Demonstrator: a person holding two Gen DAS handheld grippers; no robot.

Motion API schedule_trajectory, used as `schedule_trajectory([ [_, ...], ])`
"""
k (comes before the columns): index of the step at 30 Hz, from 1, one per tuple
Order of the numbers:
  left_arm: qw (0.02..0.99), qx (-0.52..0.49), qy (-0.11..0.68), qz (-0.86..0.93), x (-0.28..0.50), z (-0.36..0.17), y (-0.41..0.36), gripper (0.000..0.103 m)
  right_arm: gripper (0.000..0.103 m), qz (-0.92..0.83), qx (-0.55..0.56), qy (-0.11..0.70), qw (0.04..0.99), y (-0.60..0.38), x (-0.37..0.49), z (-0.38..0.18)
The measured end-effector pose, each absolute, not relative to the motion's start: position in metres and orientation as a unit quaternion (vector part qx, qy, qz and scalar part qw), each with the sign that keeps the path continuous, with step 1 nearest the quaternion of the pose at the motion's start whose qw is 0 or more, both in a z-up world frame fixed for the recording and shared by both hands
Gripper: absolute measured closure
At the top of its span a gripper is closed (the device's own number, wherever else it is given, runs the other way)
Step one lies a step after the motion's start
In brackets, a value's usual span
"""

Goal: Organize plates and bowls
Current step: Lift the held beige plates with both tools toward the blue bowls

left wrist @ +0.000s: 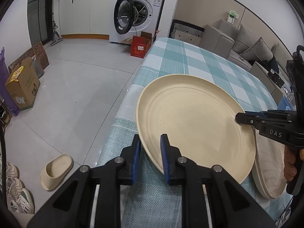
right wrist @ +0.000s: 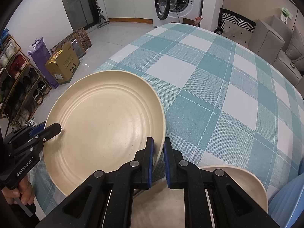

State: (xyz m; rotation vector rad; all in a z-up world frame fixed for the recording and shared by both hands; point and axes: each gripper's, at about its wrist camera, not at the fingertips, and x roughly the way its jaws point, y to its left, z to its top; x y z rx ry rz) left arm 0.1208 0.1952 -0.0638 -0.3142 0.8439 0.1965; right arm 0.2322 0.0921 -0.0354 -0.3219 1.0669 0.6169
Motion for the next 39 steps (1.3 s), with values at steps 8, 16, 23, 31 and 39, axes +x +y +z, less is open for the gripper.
schedule_trajectory([
  [8,0.901,-0.151,0.395,0.093,0.117,-0.053,0.194,0.084,0.092,0.289,-0.151,0.488,0.809,0.090,0.226,-0.023],
  [16,0.909,-0.143,0.383,0.082,0.112,-0.039,0.185,0.084,0.092,0.284,-0.153,0.477,0.817,0.077,0.215,-0.006],
  [23,0.916,-0.132,0.371,0.072,0.107,-0.026,0.175,0.084,0.092,0.279,-0.136,0.476,0.823,0.058,0.204,0.005],
  [31,0.923,-0.124,0.361,0.049,0.105,-0.015,0.161,0.084,0.092,0.267,-0.130,0.474,0.829,0.035,0.192,0.015],
  [39,0.926,-0.111,0.360,0.026,0.107,-0.009,0.139,0.084,0.092,0.250,-0.117,0.474,0.836,0.005,0.177,0.025],
])
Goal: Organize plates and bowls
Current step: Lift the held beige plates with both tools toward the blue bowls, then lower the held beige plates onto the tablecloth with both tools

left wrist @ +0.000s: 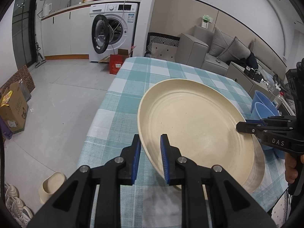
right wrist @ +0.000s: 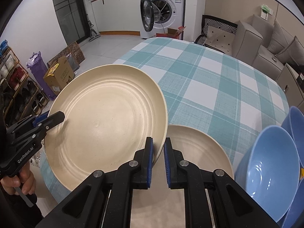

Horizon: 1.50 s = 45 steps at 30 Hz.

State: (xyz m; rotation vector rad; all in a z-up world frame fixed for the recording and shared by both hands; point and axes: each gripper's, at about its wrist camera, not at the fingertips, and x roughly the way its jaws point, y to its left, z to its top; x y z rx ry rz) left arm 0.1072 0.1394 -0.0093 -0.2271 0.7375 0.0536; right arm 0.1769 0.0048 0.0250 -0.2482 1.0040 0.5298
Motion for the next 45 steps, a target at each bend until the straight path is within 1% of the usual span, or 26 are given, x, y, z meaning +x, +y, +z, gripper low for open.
schedule_trajectory([
  [24,0.925,-0.062,0.374,-0.029,0.109,-0.011,0.080,0.084,0.090,0.210,-0.088,0.480,0.847,-0.069,0.125,0.020],
  [45,0.922,-0.030,0.384,-0.048,0.119,-0.027,0.041,0.084,0.089,0.180,-0.062,0.490,0.850,-0.108,0.124,0.002],
])
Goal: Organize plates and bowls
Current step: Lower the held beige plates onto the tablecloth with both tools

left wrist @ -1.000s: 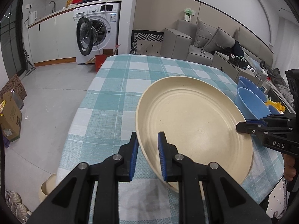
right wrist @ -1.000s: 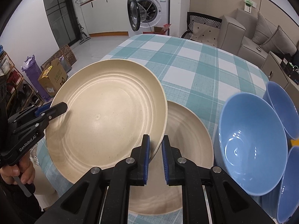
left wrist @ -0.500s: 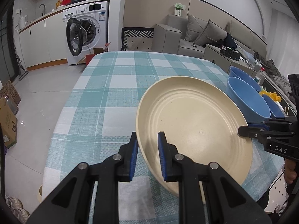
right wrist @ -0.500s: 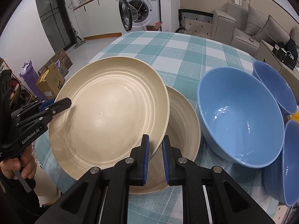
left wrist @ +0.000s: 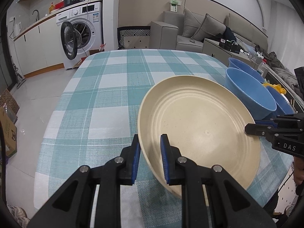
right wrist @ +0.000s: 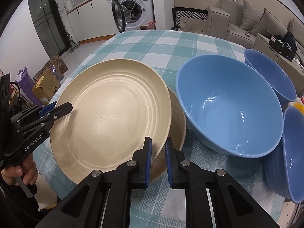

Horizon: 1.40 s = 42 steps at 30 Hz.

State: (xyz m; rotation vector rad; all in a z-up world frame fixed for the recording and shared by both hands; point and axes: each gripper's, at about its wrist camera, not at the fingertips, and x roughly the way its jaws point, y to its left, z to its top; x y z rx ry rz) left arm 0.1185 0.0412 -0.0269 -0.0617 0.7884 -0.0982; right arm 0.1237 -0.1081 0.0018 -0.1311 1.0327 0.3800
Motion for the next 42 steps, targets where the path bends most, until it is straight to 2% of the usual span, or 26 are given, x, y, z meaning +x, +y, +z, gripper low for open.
schedule_trajectory([
  [23,0.925,-0.014,0.378,-0.043,0.129,-0.040,0.029,0.084,0.089,0.159,-0.079,0.490,0.854,-0.115,0.123,-0.006],
  [42,0.927,0.015,0.373,-0.030,0.129,-0.050,0.017,0.084,0.086,0.123,-0.144,0.479,0.857,-0.102,0.118,-0.017],
])
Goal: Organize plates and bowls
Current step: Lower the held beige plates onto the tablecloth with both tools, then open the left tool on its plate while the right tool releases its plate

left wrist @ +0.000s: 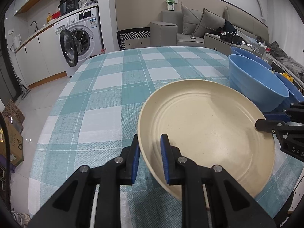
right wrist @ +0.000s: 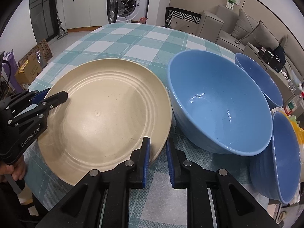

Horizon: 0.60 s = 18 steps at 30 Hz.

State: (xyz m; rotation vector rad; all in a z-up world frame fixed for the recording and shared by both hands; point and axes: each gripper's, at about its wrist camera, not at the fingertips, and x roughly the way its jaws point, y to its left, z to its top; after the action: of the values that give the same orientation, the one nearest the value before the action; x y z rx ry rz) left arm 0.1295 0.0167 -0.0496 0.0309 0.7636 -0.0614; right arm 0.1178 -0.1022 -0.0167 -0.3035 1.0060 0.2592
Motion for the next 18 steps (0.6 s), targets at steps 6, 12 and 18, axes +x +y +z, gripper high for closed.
schedule_trajectory([
  [6,0.928,0.017,0.371,-0.029,0.128,-0.050,0.015,0.084,0.086,0.122,-0.146,0.477,0.858,-0.103,0.117,-0.018],
  [12,0.927,0.011,0.373,-0.034,0.129,-0.049,0.017,0.083,0.080,0.132,-0.134,0.475,0.860,-0.105,0.115,-0.018],
  [18,0.926,-0.006,0.375,-0.040,0.127,-0.044,0.024,0.080,0.070,0.164,-0.108,0.462,0.865,-0.111,0.108,-0.008],
])
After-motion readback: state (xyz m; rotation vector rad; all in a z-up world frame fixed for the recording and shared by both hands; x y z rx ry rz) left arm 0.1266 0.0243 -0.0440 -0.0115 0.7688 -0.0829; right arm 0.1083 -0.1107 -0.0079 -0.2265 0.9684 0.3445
